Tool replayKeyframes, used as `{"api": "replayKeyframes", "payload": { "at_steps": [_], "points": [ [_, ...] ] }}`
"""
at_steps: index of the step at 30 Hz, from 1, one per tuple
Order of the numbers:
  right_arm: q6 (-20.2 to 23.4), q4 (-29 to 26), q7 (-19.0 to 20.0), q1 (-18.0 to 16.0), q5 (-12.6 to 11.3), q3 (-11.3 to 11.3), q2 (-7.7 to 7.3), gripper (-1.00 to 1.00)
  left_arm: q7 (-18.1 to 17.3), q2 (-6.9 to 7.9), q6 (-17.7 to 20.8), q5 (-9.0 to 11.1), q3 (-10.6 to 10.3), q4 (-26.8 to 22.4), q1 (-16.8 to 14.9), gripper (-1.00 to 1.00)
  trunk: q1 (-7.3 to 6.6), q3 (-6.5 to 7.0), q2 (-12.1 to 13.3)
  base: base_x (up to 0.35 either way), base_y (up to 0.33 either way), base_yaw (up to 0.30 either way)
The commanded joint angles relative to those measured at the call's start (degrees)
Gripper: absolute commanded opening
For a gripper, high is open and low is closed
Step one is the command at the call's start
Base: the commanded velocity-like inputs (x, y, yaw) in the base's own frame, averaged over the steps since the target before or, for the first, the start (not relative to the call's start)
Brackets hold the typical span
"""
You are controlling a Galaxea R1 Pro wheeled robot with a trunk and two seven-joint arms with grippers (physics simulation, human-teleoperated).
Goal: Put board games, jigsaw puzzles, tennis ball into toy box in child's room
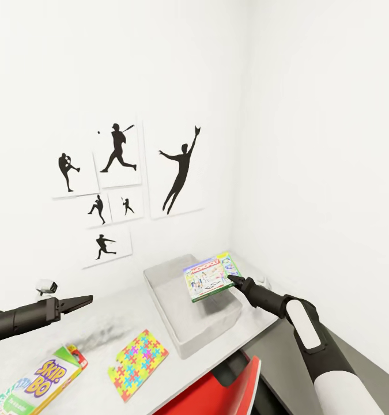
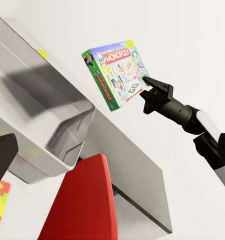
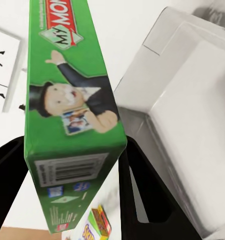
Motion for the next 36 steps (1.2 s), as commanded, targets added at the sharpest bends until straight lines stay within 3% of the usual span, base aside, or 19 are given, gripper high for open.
{"api": "replayKeyframes", "payload": {
  "at_steps": [1,26,36],
  "points": [
    [0.29,0.03,0.27,-0.02,0.15,-0.13,0.02,-1.0,-0.21,0.01,0.61,-0.05,0.01,0.0,-0.01,1.0,0.03,-0.03,-0.04,0.058,0.0,0.0],
    [0.36,-0.21,0.22,-0.02,0.19,-0.09,0.02,-1.0,-0.21,0.11,0.76,0.28,0.12,0.0,-0.01,1.0,0.03,-0.03,-0.04,0.005,0.0,0.0],
    [3.41,1.78,-0.88,-0.94,0.47,-0.09,0.19,-1.0,-0.21,0.27,0.95,0.39,0.18,0.0,-0.01,1.0,0.03,-0.03,-0.04,0.0,0.0,0.0]
  ]
}}
